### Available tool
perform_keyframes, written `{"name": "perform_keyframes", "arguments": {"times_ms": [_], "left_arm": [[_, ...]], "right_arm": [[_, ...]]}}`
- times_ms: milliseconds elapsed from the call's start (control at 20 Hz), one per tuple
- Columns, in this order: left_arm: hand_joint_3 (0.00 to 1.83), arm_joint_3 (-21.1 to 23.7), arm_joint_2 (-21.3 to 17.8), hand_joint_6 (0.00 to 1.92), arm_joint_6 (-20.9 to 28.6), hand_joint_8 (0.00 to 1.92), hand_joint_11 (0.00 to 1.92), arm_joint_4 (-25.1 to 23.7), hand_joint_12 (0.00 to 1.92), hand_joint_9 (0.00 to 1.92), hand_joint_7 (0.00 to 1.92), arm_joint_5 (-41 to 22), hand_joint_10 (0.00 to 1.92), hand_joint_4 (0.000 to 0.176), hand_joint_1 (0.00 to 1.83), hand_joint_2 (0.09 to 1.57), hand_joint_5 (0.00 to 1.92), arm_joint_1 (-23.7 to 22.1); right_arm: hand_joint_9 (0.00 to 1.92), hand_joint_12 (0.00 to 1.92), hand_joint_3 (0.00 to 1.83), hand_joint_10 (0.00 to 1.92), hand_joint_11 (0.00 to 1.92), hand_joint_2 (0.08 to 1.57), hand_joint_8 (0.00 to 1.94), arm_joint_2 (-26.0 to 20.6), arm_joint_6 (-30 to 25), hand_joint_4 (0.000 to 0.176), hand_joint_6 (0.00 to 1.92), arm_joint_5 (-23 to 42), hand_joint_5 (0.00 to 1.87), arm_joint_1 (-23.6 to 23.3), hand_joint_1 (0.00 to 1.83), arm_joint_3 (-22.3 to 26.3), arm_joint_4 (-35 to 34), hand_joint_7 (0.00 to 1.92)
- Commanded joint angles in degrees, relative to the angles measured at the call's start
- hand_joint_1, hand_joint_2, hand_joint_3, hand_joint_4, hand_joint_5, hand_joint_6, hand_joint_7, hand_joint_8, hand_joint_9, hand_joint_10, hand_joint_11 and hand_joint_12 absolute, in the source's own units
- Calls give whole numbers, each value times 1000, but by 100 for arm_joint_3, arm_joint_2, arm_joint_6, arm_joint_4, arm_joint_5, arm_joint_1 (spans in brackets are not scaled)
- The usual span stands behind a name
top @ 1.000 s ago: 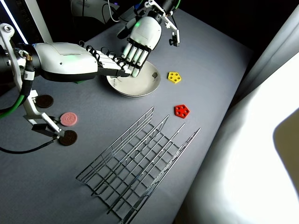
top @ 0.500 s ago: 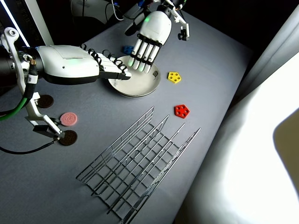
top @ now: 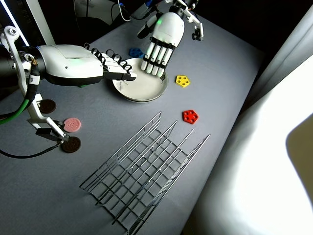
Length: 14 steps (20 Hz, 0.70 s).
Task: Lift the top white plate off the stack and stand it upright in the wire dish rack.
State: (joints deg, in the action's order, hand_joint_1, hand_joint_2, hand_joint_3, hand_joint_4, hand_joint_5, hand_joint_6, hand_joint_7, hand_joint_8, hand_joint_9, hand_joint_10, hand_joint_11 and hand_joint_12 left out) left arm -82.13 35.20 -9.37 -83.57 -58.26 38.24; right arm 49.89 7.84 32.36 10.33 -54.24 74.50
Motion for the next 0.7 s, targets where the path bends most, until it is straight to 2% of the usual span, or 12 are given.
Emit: {"name": "perform_keyframes", "arguments": {"times_ms": [0, 350, 650], "left_arm": [[0, -10, 6, 7, -16, 6, 81, 273, 174, 122, 121, -263, 5, 0, 83, 957, 114, -117], [0, -125, 65, 4, -55, 3, 80, 92, 180, 121, 108, -118, 5, 0, 91, 958, 94, 87], [0, -117, 73, 12, -55, 13, 97, 90, 188, 147, 147, -117, 10, 0, 90, 959, 131, 93]], "right_arm": [[154, 26, 1, 3, 188, 1068, 3, -62, 19, 0, 2, 289, 115, -39, 36, -20, -326, 142], [168, 27, 0, 10, 201, 1065, 8, -52, 17, 0, 7, 378, 136, -21, 82, -159, -326, 156], [138, 13, 3, 0, 174, 1082, 0, -69, 16, 0, 0, 457, 114, -21, 33, -155, -326, 124]]}}
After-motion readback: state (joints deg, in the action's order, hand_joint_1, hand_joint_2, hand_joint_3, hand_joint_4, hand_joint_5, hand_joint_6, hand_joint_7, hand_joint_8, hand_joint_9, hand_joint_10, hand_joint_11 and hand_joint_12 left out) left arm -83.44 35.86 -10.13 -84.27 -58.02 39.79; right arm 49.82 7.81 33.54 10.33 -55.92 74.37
